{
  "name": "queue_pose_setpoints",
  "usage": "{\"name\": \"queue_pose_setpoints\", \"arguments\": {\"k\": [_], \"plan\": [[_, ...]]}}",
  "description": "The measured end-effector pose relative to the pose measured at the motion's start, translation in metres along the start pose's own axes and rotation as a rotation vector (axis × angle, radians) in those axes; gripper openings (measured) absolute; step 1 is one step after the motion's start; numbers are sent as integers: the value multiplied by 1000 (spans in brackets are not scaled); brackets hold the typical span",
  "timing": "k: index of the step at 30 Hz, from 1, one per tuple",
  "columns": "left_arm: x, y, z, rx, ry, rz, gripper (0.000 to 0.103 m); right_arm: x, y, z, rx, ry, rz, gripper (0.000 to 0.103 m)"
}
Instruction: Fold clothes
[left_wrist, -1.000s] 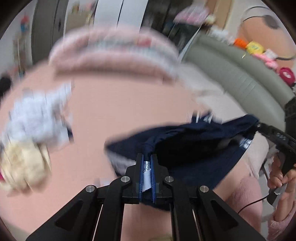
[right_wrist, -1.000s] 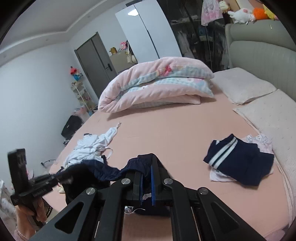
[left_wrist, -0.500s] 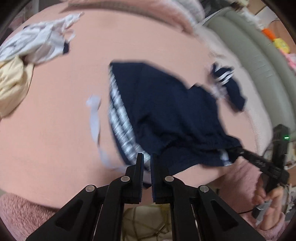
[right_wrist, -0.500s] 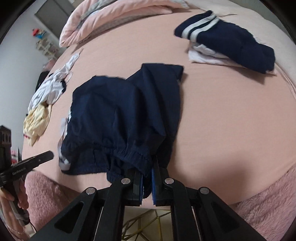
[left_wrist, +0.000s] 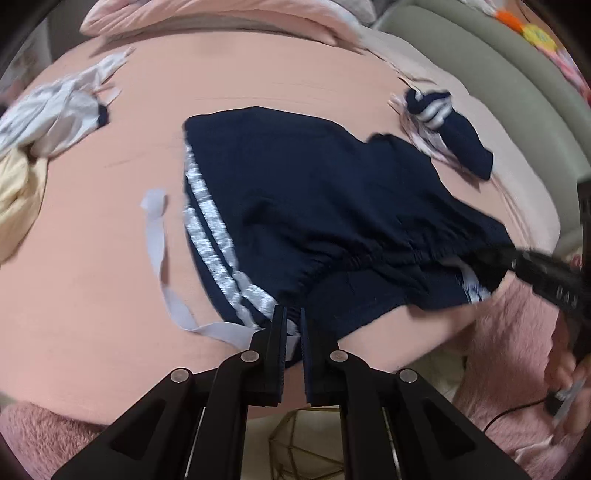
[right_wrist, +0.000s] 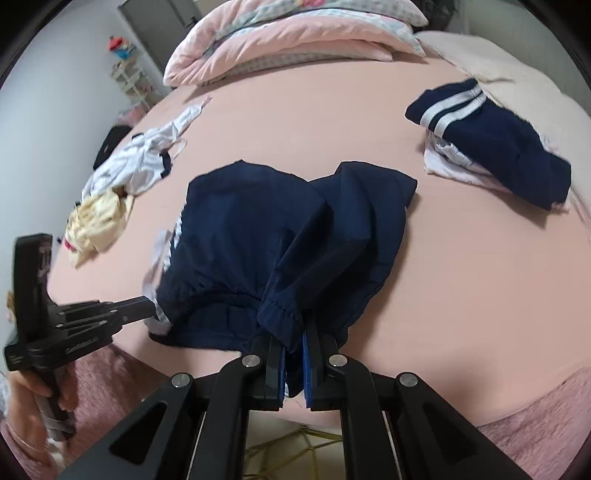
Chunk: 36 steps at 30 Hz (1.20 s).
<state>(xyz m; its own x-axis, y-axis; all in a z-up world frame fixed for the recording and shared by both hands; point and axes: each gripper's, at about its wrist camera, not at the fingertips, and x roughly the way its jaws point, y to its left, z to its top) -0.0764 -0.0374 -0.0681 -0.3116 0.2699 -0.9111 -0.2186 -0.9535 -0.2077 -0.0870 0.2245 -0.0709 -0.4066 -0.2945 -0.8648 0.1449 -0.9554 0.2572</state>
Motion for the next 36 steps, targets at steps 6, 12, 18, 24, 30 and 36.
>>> {"name": "queue_pose_setpoints", "arguments": {"k": [6, 12, 18, 24, 30, 36], "plan": [[12, -2, -7, 34, 2, 92, 24, 5, -30, -4, 101, 37, -51, 6], [16, -9, -9, 68, -34, 89, 44, 11, -51, -16, 121, 95, -72, 6], [29, -5, -6, 48, -40, 131, 22, 3, -41, -14, 97, 20, -33, 6], [2, 21, -2, -93, -124, 110, 10, 12, -31, -12, 57, 66, -81, 6], [-5, 41, -12, -145, -53, 50, 11, 30, -13, -25, -53, 136, -102, 13], [22, 32, -22, -125, 0, 87, 12, 37, -33, -40, -20, 179, -172, 13]]}}
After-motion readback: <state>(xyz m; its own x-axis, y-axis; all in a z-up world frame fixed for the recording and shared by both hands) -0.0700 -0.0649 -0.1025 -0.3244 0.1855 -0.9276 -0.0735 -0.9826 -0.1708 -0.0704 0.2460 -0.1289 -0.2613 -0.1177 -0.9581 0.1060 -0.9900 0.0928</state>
